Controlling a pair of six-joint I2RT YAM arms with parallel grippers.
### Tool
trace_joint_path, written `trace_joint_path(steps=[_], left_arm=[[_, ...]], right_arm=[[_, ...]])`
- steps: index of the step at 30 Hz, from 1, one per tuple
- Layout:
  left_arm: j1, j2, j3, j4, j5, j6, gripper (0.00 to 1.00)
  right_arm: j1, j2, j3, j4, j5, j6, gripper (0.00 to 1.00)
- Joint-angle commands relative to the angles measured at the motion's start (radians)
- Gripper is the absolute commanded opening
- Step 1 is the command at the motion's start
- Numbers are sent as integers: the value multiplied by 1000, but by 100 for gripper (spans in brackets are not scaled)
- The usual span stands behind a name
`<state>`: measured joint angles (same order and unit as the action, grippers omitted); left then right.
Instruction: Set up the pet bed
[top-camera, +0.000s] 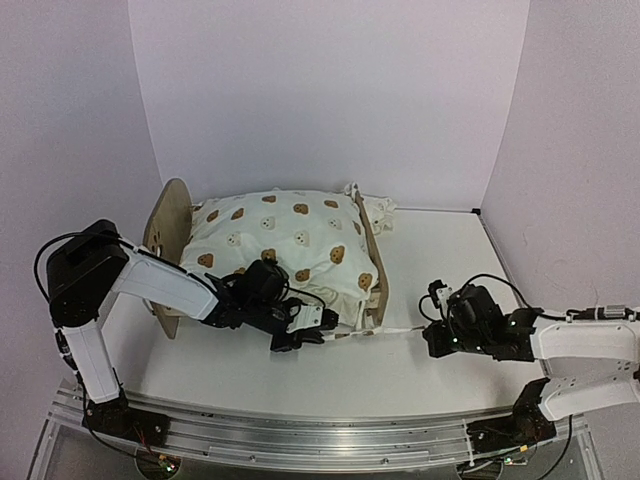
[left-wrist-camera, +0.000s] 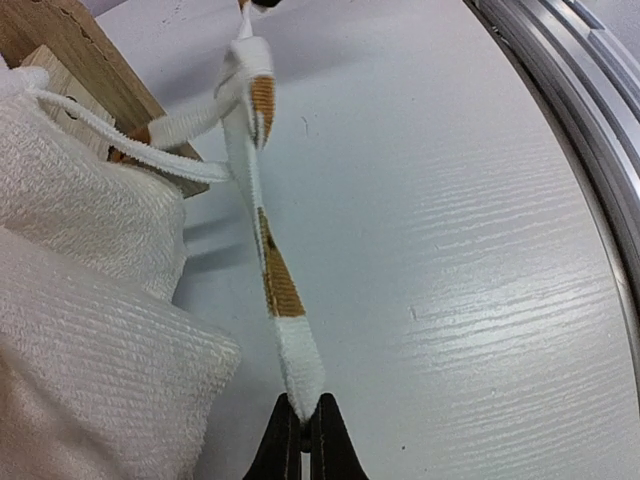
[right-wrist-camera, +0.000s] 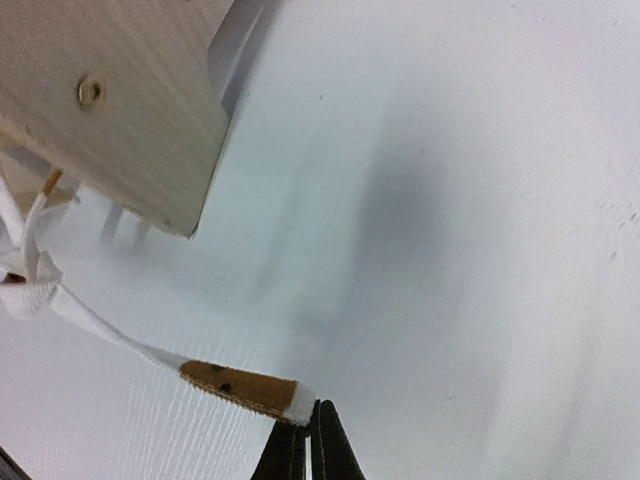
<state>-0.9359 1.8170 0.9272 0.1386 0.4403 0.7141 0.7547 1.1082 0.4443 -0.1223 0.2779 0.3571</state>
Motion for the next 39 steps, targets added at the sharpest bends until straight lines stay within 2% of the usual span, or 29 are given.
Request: trace_joint_path(steps=[1,8,17,22,32,34,39], left_arm=[[44,-105,-7,-85,-87,133,0],[71,-204,-75,-152,-141,172,0],[86,-224,-153,-165,-195,170,0],[87,-217,-130,-174,-147,102,0],[82,-205,-75,-146,-52,22,0],[76,-203,-76,-142,-47,22,0],[67,-195,-115,-143,-52,49,0]], right_arm=[[-64,3,197,-98,39,-127,0],[-179,13,343,-187,8,-216,0],[-190,66,589,-257,-89,-271,0],[-185,130,713,-260,-313,-195,0],[-124,253,820,-219,-539,-151,0],[-118,264,821,-216,-535,-140,0],[-174,258,845,-247,-368,-131,0]])
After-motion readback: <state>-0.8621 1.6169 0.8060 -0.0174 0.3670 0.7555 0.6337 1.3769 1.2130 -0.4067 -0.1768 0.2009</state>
